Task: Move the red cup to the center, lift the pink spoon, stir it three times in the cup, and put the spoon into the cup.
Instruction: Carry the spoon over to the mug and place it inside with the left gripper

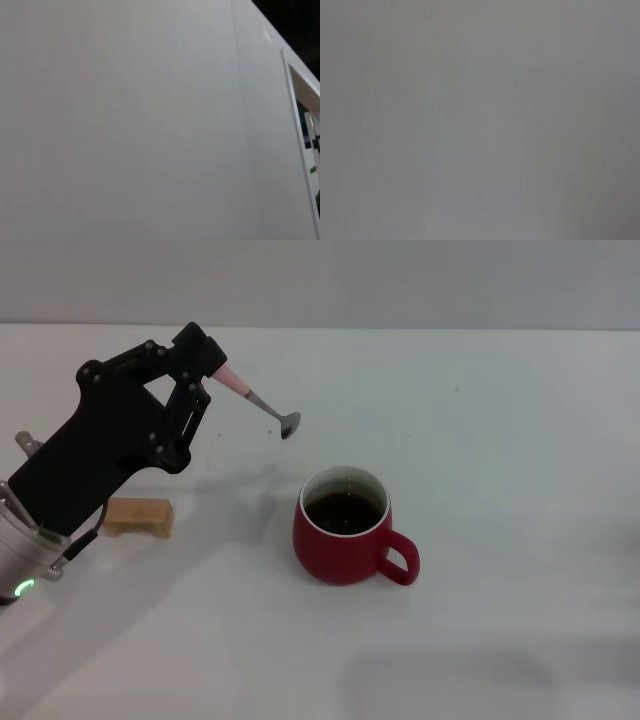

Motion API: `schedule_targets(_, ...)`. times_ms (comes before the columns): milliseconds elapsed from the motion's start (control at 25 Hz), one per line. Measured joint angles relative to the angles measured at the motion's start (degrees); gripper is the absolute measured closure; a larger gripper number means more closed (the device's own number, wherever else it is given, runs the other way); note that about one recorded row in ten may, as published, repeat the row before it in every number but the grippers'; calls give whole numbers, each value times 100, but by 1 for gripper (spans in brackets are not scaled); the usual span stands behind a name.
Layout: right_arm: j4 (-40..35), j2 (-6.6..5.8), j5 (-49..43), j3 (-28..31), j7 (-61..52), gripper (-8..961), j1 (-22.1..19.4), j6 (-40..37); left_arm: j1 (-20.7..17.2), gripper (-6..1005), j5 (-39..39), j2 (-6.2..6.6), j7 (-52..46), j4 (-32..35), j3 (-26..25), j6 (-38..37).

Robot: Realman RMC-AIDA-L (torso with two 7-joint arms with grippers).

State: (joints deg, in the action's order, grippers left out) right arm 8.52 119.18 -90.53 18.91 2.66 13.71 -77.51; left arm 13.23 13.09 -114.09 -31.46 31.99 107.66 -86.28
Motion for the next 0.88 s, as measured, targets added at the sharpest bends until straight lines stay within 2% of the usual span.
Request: schedule_targets(880,-7,0,-38,-47,24,953,-8,9,-17,846,251,-80,-82,-80,34,-228)
